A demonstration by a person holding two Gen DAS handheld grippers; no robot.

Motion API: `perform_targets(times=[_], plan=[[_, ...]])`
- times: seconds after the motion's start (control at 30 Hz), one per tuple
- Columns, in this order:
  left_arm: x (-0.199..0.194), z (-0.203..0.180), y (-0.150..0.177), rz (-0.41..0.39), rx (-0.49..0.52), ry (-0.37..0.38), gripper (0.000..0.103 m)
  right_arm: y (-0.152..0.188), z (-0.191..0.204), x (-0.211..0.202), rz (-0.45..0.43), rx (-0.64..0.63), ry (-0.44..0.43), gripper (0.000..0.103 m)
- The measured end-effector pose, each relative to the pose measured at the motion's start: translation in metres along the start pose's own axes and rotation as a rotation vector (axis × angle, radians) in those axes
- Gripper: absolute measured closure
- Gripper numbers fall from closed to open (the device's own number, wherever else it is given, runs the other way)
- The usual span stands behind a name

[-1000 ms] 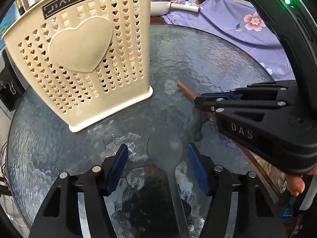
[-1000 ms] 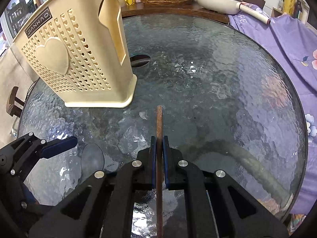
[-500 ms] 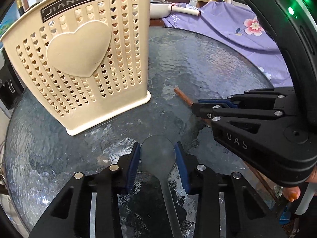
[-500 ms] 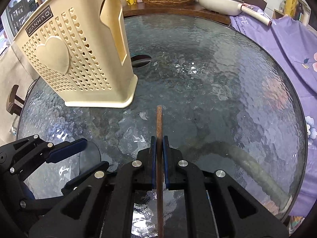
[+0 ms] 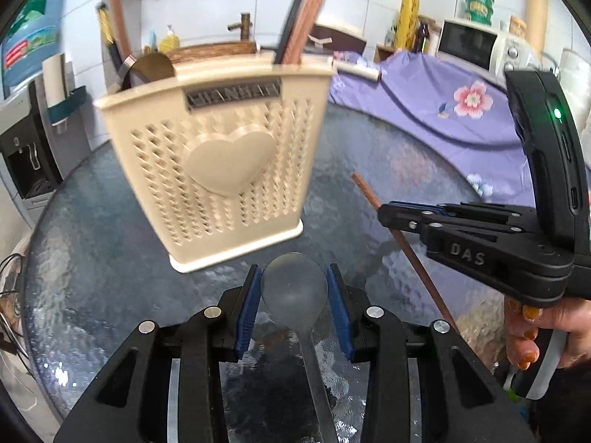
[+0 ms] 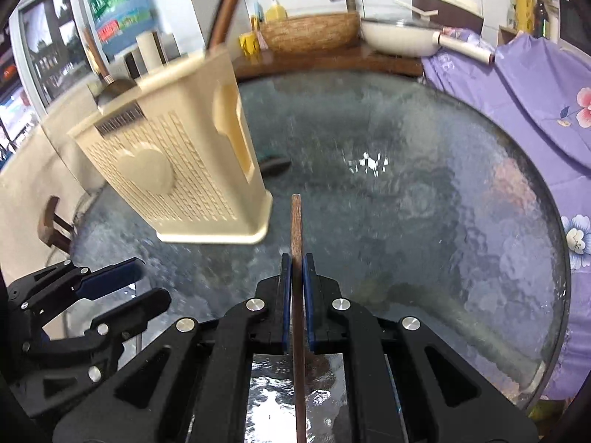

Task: Organize utensils
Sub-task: 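Lift the clear spoon and wooden chopstick and carry them above the holder, then lower the spoon and chopstick into the holder and open both tools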

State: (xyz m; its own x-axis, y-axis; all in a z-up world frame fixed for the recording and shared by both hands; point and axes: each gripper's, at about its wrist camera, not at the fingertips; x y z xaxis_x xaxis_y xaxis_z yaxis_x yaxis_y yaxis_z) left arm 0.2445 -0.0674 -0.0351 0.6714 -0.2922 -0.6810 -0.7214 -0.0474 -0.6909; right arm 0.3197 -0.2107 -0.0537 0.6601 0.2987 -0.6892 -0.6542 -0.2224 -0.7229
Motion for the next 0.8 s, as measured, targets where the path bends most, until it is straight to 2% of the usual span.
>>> perform_targets(times=[0.37, 0.6, 0.8], plan=[[-0.069, 0.008, -0.003, -0.137, -0.017, 0.036, 0.068, -0.011, 0.010, -0.077, -0.191, -0.043, -0.090, 0.096], [-0.078, 0.008, -0.009, -0.160, -0.030, 0.054, 0.068, -0.015, 0.017, -0.117, -0.257, -0.064, -0.116, 0.096], [-0.087, 0.012, -0.013, -0.177, -0.030, 0.062, 0.068, -0.016, 0.024, -0.133, -0.287, -0.089, -0.116, 0.096]])
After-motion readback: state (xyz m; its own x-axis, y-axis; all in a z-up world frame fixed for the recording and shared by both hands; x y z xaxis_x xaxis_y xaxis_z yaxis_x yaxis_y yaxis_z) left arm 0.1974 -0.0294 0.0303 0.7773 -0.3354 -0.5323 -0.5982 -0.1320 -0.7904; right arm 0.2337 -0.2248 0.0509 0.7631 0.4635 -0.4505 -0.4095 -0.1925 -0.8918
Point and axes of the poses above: each gripper's, at about its wrist camera, not at the fingertips, and x roughly the way its jaws point, z to its left, y to its underside, and after that the axes turned 12 degrees about -x, right-handed
